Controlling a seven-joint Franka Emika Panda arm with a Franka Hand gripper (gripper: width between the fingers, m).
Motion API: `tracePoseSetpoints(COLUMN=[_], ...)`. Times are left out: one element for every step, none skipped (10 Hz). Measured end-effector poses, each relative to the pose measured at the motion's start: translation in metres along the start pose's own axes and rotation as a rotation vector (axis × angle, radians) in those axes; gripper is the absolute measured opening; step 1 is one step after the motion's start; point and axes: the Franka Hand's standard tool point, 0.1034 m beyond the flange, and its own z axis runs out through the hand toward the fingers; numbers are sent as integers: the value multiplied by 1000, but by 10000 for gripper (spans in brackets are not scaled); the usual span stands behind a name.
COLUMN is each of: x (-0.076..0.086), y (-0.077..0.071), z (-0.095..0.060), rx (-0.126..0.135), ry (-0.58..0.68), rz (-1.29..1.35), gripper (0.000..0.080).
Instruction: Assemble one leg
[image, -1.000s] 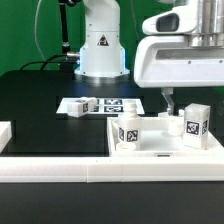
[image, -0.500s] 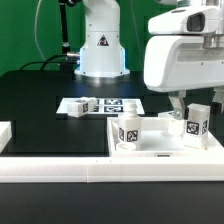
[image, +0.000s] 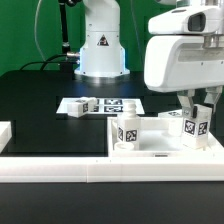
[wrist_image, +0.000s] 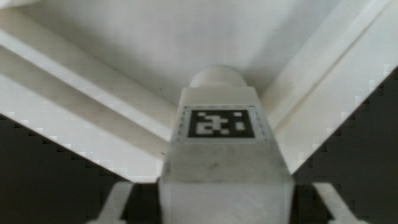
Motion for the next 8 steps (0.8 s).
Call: tracePoseSetpoints(x=[0,0,0,-1,-1,-1,-2,-2], y=[0,-1,-1,0,1,0,-2,-2], z=[0,1,1,1,1,2,2,2], rx=[2,11,19,24,28,26,16,0], ry=[1,11,23,29,28,23,17,18], rz=[82,234,382,513,648,800,951,1056], gripper=[287,287,287,287,287,287,287,287])
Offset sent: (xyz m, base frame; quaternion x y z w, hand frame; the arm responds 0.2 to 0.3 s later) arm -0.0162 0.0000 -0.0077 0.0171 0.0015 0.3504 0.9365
